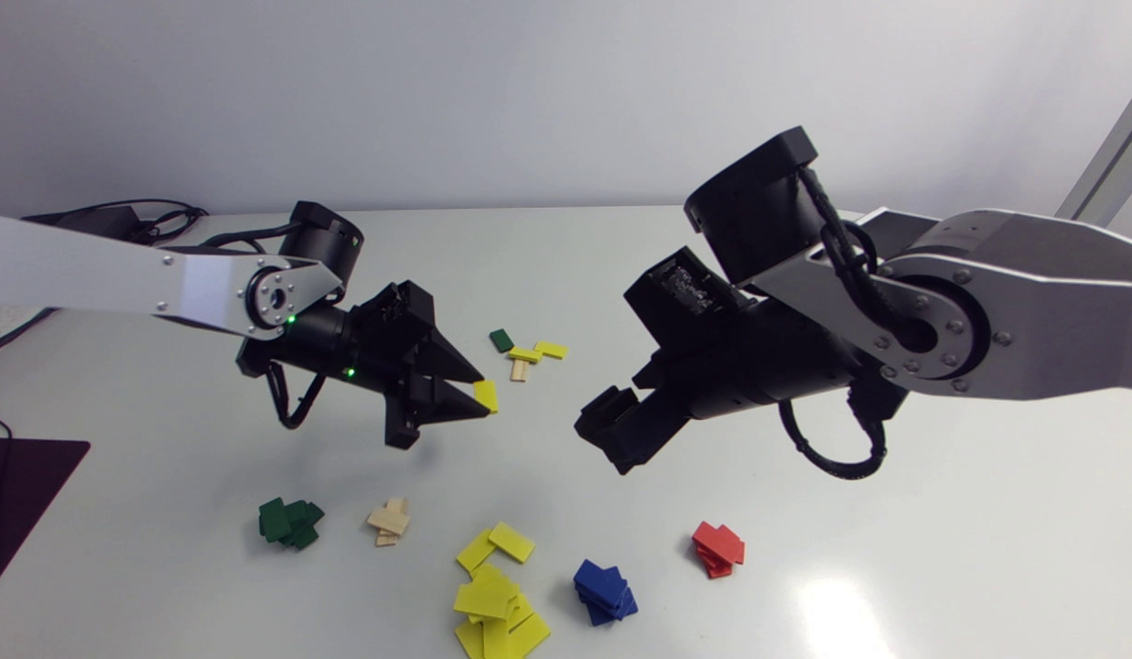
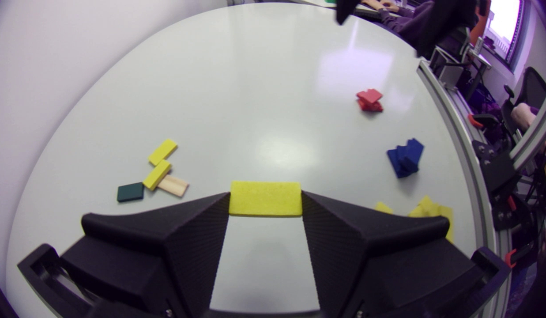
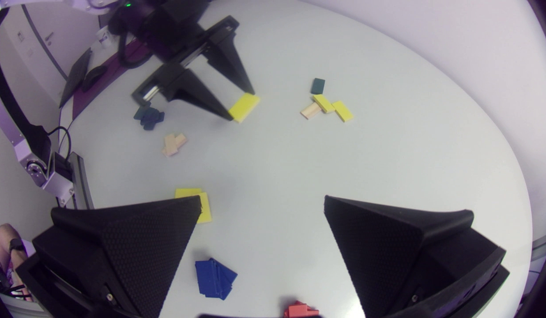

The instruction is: Take domino bricks one by one from the mixed stack on the table and place each onto the existing stack of the same color.

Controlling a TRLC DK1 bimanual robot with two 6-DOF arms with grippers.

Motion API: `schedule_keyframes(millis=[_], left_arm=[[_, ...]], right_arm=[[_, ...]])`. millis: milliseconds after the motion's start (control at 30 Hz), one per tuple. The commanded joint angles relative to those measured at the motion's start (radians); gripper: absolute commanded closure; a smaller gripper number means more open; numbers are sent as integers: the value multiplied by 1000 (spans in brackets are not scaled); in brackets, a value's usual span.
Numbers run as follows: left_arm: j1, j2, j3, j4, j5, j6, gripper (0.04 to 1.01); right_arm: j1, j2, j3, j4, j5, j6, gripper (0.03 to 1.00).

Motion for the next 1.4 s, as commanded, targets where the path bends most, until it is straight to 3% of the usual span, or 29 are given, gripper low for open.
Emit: schedule_keyframes(millis=[0,133,333,500,1000,1133,1367], left_arm=[[-31,-122,-103,-21,6,-8,789],[-49,-245,-198,-71,6,-9,789],[-77,-339,-325,-82,-1,-8,789],[-153,-395,-402,-93,-32,-25,789],[-271,-420,-472,-88,-89,-78,789],[-282,-423,-479,-74,-90,-91,787],[-287,-376,-500,13,-109,-98,782]], right_arm=[[6,-16,-28,10,-5,-7,59],[14,-22,-33,12,-5,-4,59],[17,-41,-46,15,-5,-6,59],[12,-42,-57,24,-6,-6,59],[-6,-41,-60,36,-25,-7,59],[-6,-39,-57,36,-28,-7,59],[-11,-36,-56,38,-34,-7,59]])
